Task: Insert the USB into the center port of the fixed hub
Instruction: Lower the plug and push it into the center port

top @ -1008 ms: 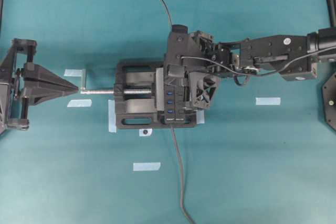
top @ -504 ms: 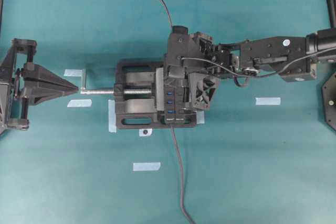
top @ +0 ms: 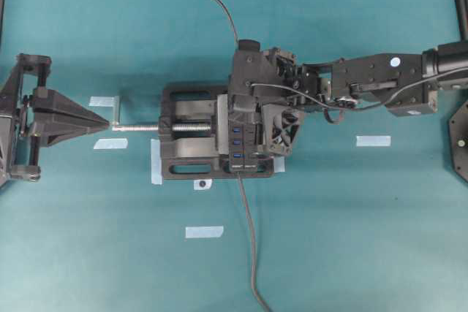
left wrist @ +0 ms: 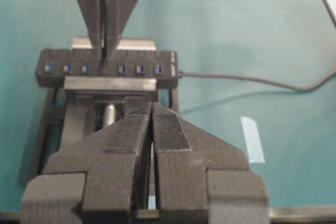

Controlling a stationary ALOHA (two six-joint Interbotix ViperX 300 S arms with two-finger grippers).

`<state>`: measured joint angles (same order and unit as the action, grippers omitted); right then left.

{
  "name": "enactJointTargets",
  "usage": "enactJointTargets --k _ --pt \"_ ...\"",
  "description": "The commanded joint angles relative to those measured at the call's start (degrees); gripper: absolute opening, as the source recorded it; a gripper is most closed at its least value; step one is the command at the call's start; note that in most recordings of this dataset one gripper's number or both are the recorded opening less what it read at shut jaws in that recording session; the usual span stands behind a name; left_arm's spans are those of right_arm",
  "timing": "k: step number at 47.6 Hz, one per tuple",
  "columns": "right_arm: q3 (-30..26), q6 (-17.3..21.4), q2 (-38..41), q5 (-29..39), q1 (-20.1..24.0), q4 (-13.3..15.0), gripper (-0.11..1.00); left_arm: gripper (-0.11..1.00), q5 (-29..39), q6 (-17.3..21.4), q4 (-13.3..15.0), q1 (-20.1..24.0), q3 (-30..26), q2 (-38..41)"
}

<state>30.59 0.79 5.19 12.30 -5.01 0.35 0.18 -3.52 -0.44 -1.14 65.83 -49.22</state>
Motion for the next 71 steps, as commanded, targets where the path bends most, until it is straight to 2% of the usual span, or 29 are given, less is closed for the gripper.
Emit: enactJointTargets --k 1,28,71 --pt "-0.3 0.5 -0.2 0.4 0.5 -0.1 0.09 0.00 -0.6 -0.1 -0.1 0.0 -0.6 0.2" --pt "1.6 2.3 0.2 0.4 0.5 -0.1 0.09 0.00 -0.6 -0.1 -0.2 0.0 -0.6 0.2" --pt "1.7 1.9 2.4 4.1 0.6 -0.1 0.09 0.00 -0.6 -0.1 -0.1 0.0 -0.6 0.2"
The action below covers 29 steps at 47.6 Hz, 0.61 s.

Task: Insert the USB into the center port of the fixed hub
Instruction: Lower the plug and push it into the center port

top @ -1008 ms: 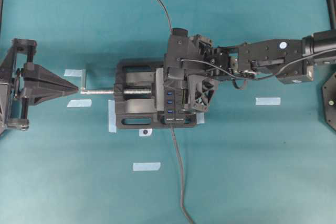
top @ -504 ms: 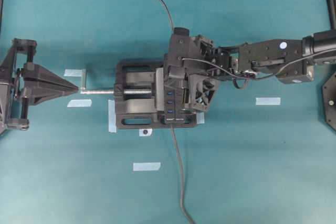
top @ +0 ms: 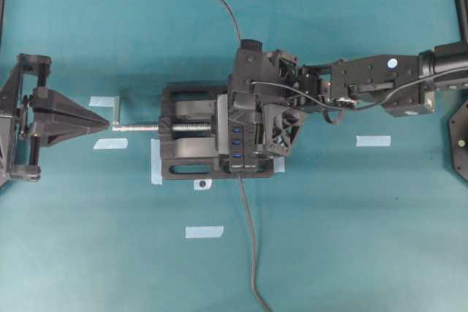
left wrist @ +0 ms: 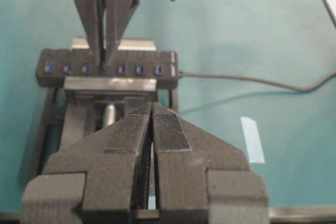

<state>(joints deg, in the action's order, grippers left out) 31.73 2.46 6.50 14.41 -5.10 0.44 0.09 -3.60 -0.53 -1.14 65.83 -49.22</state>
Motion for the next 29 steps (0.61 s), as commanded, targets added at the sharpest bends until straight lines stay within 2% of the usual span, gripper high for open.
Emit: enactJointTargets --k 1,29 --pt "0.5 0.3 1.1 2.1 0.7 -0.2 0.09 0.00 -0.5 0.0 -0.1 0.0 -0.6 0.2" --pt "-0.5 0.5 0.5 1.7 0.7 0.0 0.09 0.00 -0.6 0.0 0.0 0.0 -0.5 0.2"
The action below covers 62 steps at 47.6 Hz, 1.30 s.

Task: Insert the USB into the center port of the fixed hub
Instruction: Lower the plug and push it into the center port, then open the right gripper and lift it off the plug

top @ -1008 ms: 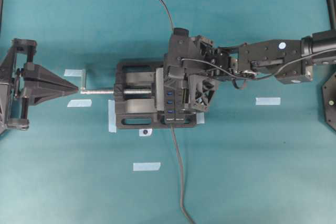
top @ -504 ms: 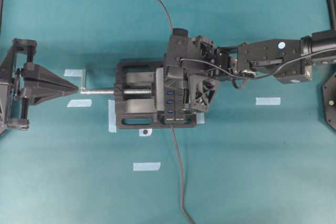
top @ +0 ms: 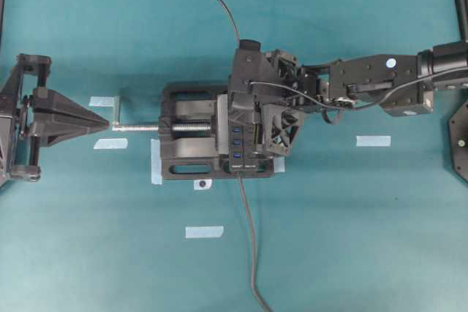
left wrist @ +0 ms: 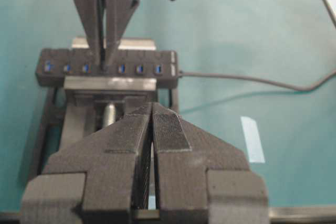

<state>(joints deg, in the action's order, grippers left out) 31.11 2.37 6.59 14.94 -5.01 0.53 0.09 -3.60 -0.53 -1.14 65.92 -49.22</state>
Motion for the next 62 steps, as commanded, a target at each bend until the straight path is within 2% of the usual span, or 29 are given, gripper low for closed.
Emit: enactJointTargets --k 1,10,18,31,36,62 --pt "0.0 0.6 0.4 1.1 0.5 -0.1 0.09 0.00 -0.5 0.0 0.0 0.0 -0.6 0.2" --pt "-0.2 0.6 0.4 1.1 0.5 -0.1 0.11 0.00 -0.5 0.0 -0.1 0.1 -0.6 0.2" --pt "-0.2 0.6 0.4 1.1 0.5 -0.1 0.20 0.00 -0.5 -0.1 0.0 0.0 -0.6 0.2" --pt "-0.5 0.6 -0.2 0.2 0.5 -0.1 0.56 0.00 -0.9 -0.1 0.0 0.1 -0.6 0.2" --pt "-0.5 0.7 -0.4 -0.2 0.5 -0.1 0.65 0.00 -0.9 -0.1 -0.1 0.0 -0.6 0.2" --pt "-0.7 0.7 -1.7 0.3 0.4 -0.1 0.68 0.00 -0.9 -1.4 0.0 0.1 -0.5 0.1"
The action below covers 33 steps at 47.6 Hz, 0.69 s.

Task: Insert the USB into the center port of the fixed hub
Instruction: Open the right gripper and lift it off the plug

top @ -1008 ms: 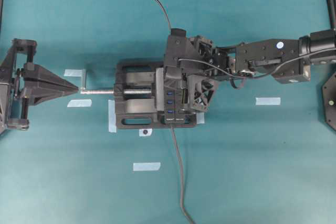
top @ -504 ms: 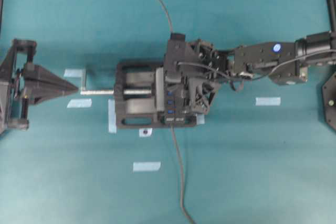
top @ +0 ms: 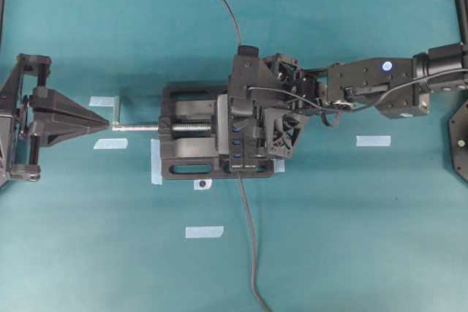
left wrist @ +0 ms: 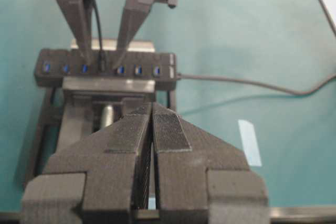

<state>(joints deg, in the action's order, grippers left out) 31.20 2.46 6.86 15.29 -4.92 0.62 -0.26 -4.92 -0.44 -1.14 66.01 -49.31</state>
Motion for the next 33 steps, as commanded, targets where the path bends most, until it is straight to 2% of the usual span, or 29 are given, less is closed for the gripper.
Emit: enactJointTargets --k 1,33 --pt "-0.8 0.6 -2.0 0.0 0.4 -0.2 0.68 0.00 -0.5 -0.1 -0.1 0.1 -0.6 0.2" --pt "0.9 0.5 -6.4 0.0 -0.5 -0.2 0.69 0.00 -0.5 -0.1 -0.1 0.1 -0.6 0.0"
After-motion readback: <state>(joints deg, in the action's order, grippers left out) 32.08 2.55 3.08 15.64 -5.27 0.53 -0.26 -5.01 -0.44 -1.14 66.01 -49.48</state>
